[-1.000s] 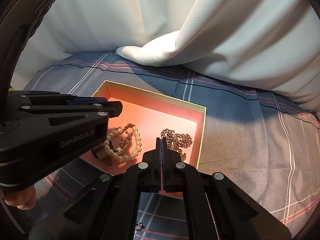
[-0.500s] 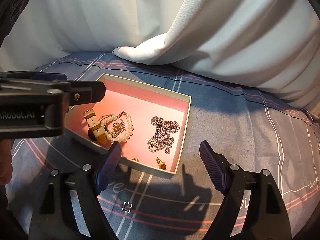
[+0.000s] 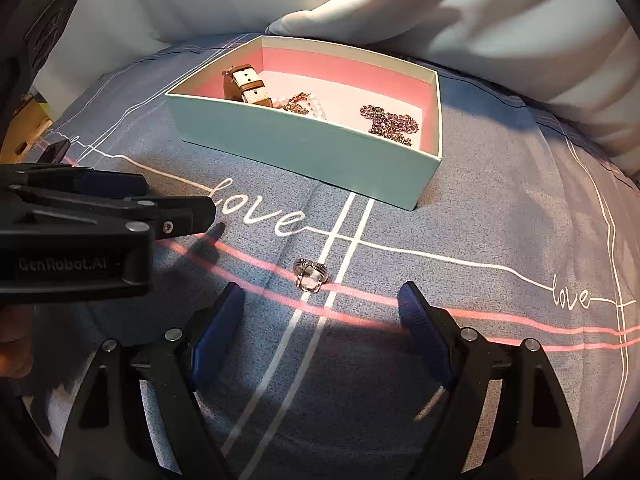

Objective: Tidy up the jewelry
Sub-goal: 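Move the right tool to the silver gem ring and grasp it, then carry the silver gem ring into the box and open the right tool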

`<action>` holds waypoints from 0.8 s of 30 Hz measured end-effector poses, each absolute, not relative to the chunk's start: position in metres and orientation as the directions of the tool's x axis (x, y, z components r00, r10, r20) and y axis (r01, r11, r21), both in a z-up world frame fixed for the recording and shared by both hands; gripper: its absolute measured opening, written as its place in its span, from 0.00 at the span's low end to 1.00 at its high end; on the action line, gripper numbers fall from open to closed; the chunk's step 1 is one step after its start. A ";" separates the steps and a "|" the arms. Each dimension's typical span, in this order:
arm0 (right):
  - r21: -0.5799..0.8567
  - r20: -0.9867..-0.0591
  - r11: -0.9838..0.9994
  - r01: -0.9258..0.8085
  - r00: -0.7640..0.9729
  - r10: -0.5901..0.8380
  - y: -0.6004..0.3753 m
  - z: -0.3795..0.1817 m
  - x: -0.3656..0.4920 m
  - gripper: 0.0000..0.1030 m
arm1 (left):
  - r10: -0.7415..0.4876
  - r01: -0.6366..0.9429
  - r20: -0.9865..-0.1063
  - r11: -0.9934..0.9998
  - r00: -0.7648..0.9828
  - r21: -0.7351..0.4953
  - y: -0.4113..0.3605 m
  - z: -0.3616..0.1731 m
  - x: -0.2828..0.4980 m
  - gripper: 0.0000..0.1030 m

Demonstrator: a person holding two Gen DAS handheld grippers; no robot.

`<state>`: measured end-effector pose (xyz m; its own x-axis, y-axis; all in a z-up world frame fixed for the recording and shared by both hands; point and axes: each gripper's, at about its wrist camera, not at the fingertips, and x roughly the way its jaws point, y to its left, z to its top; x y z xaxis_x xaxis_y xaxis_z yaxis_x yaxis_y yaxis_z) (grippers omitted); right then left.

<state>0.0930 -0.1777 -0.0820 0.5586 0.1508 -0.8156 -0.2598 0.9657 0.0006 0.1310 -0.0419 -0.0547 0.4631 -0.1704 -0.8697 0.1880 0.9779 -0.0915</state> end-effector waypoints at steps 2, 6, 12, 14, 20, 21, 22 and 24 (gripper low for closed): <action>0.004 -0.812 0.965 -0.262 0.562 0.156 -0.177 -0.082 0.098 0.77 | -0.154 0.196 -0.867 0.978 0.474 -0.066 -0.044 -0.054 0.134 0.63; 0.026 -0.810 0.961 -0.276 0.557 0.182 -0.174 -0.082 0.100 0.65 | -0.123 0.214 -0.864 0.977 0.487 -0.019 -0.048 -0.055 0.139 0.45; 0.021 -0.804 0.958 -0.288 0.565 0.187 -0.170 -0.080 0.097 0.18 | -0.099 0.233 -0.857 0.972 0.505 0.025 -0.051 -0.055 0.135 0.19; 0.024 -0.800 0.958 -0.287 0.569 0.191 -0.170 -0.080 0.094 0.18 | -0.101 0.239 -0.856 0.971 0.507 0.028 -0.052 -0.053 0.133 0.13; 0.030 -0.803 0.955 -0.294 0.563 0.198 -0.170 -0.076 0.082 0.18 | -0.128 0.261 -0.847 0.965 0.516 0.013 -0.058 -0.046 0.125 0.10; 0.034 -0.805 0.955 -0.293 0.559 0.200 -0.170 -0.075 0.081 0.18 | -0.134 0.264 -0.845 0.965 0.518 0.009 -0.059 -0.043 0.124 0.10; 0.038 -0.804 0.956 -0.291 0.558 0.202 -0.171 -0.073 0.080 0.18 | -0.144 0.266 -0.842 0.964 0.519 -0.001 -0.060 -0.041 0.123 0.10; 0.037 -0.799 0.958 -0.285 0.567 0.199 -0.172 -0.067 0.081 0.18 | -0.166 0.272 -0.837 0.962 0.522 -0.021 -0.061 -0.034 0.123 0.10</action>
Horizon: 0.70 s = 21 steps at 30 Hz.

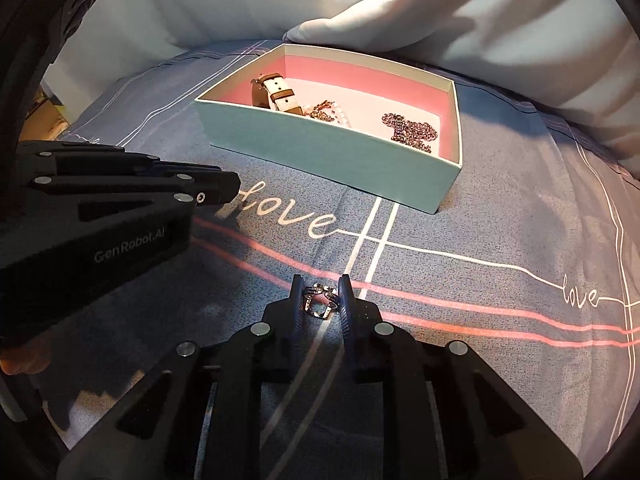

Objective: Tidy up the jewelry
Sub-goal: 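Carry the silver gem ring into the box and open the right tool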

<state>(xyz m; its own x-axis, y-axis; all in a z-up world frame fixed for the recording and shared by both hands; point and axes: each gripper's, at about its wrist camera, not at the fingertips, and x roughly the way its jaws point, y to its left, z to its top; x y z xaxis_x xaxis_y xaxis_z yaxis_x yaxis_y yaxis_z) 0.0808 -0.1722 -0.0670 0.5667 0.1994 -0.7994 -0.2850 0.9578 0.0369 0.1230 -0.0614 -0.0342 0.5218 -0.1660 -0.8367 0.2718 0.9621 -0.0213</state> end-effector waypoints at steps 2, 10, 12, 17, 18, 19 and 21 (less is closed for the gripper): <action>0.047 -0.787 0.959 -0.280 0.580 0.208 -0.175 -0.056 0.085 0.18 | -0.178 0.274 -0.826 0.961 0.534 -0.030 -0.062 -0.025 0.125 0.10; 0.012 -0.702 0.965 -0.263 0.685 0.196 -0.178 0.012 0.125 0.18 | -0.187 0.238 -0.758 0.970 0.625 -0.043 -0.059 0.034 0.160 0.10; 0.010 -0.688 0.966 -0.258 0.699 0.194 -0.177 0.025 0.139 0.18 | -0.186 0.232 -0.741 0.972 0.645 -0.042 -0.061 0.050 0.172 0.10; -0.004 -0.682 0.970 -0.243 0.710 0.175 -0.172 0.039 0.170 0.18 | -0.182 0.232 -0.725 0.972 0.664 -0.031 -0.069 0.071 0.203 0.10; -0.005 -0.686 0.971 -0.241 0.707 0.172 -0.171 0.039 0.175 0.18 | -0.177 0.230 -0.725 0.973 0.666 -0.027 -0.070 0.072 0.207 0.10; -0.006 -0.688 0.972 -0.237 0.706 0.168 -0.171 0.038 0.180 0.18 | -0.175 0.231 -0.726 0.973 0.665 -0.023 -0.072 0.072 0.211 0.10; -0.005 -0.698 0.973 -0.232 0.698 0.163 -0.173 0.035 0.186 0.18 | -0.176 0.228 -0.731 0.973 0.660 -0.028 -0.073 0.069 0.218 0.10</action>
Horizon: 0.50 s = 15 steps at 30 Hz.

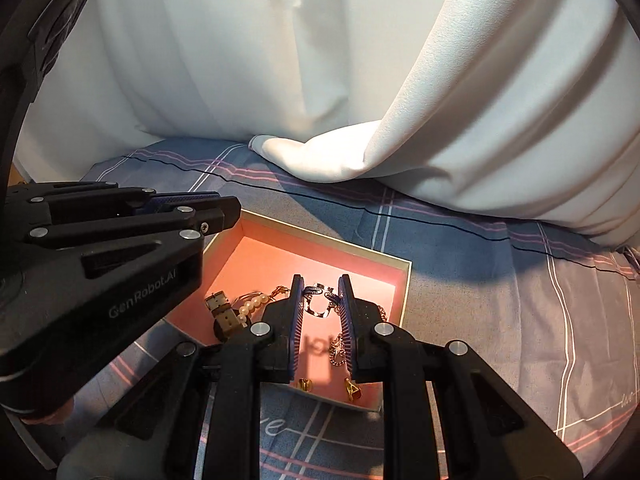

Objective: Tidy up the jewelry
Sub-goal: 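Carry the silver gem ring into the box and open the right tool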

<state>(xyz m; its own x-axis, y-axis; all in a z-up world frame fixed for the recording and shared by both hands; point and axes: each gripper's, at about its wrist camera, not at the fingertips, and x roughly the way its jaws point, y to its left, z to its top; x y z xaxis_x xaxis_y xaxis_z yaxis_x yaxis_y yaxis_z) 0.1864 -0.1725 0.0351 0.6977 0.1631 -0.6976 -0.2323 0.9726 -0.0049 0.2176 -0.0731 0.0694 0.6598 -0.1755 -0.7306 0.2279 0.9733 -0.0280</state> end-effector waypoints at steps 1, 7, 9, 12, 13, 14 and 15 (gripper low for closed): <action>-0.003 -0.702 0.973 -0.229 0.694 0.161 -0.174 0.032 0.190 0.18 | -0.176 0.225 -0.735 0.974 0.655 -0.033 -0.074 0.067 0.221 0.10; 0.010 -0.742 0.978 -0.208 0.654 0.147 -0.180 0.010 0.203 0.18 | -0.158 0.218 -0.769 0.976 0.619 -0.025 -0.078 0.043 0.235 0.10; 0.011 -0.753 0.979 -0.202 0.643 0.141 -0.182 0.005 0.206 0.18 | -0.152 0.216 -0.781 0.976 0.606 -0.022 -0.079 0.036 0.239 0.10; 0.011 -0.764 0.980 -0.197 0.631 0.136 -0.184 0.000 0.208 0.18 | -0.146 0.214 -0.795 0.977 0.588 -0.021 -0.079 0.025 0.244 0.10; 0.010 -0.765 0.981 -0.195 0.630 0.133 -0.184 -0.002 0.208 0.18 | -0.141 0.213 -0.800 0.977 0.584 -0.017 -0.079 0.023 0.245 0.10; 0.009 -0.768 0.981 -0.196 0.627 0.133 -0.184 -0.003 0.208 0.18 | -0.140 0.214 -0.802 0.977 0.580 -0.016 -0.079 0.020 0.246 0.10; 0.010 -0.769 0.980 -0.197 0.625 0.133 -0.184 -0.003 0.208 0.18 | -0.138 0.213 -0.805 0.977 0.576 -0.014 -0.079 0.018 0.246 0.10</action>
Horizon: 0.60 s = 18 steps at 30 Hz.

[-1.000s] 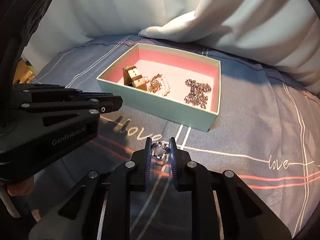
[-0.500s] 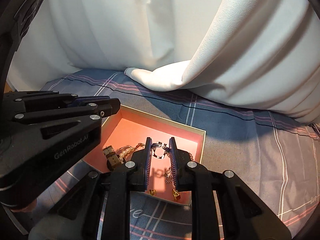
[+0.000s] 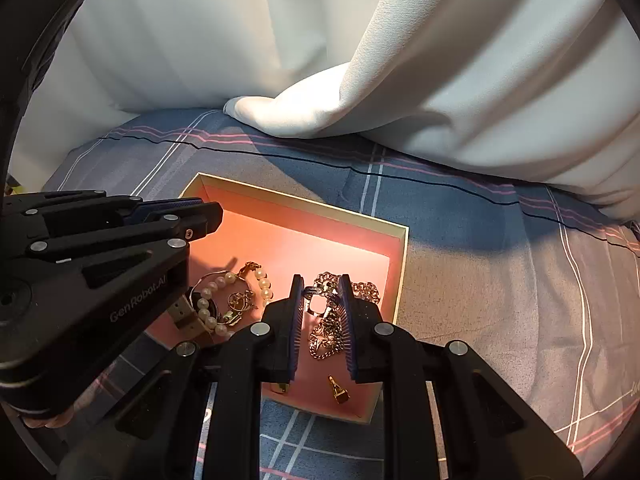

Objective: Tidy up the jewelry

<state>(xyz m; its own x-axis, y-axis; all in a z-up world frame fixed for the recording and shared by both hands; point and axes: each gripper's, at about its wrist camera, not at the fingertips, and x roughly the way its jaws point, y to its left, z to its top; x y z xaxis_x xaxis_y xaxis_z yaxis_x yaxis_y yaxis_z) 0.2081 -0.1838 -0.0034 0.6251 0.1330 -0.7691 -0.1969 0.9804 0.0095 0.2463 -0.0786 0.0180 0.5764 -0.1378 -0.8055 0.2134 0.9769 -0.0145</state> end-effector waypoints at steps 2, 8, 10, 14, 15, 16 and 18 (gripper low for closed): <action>0.007 -0.772 0.980 -0.197 0.622 0.131 -0.184 -0.004 0.208 0.18 | -0.138 0.212 -0.810 0.977 0.569 -0.017 -0.078 0.014 0.248 0.10; -0.060 -0.762 0.977 -0.206 0.641 0.088 -0.175 -0.003 0.201 0.83 | -0.071 0.188 -0.788 0.980 0.611 0.058 -0.078 0.019 0.243 0.78; -0.065 -0.759 0.975 -0.210 0.645 0.089 -0.173 -0.001 0.198 0.83 | -0.079 0.194 -0.777 0.979 0.625 0.057 -0.077 0.024 0.239 0.81; -0.054 -0.734 0.978 -0.203 0.672 0.099 -0.173 0.005 0.179 0.83 | -0.113 0.208 -0.752 0.977 0.649 0.033 -0.074 0.033 0.223 0.82; -0.054 -0.713 0.979 -0.196 0.695 0.099 -0.173 0.008 0.167 0.83 | -0.120 0.214 -0.732 0.976 0.671 0.036 -0.073 0.037 0.213 0.82; -0.061 -0.689 0.980 -0.191 0.718 0.097 -0.173 0.012 0.154 0.84 | -0.131 0.220 -0.705 0.975 0.697 0.037 -0.071 0.041 0.200 0.82; -0.083 -0.633 0.982 -0.168 0.770 0.079 -0.174 0.018 0.123 0.85 | -0.153 0.228 -0.641 0.973 0.752 0.035 -0.068 0.052 0.167 0.82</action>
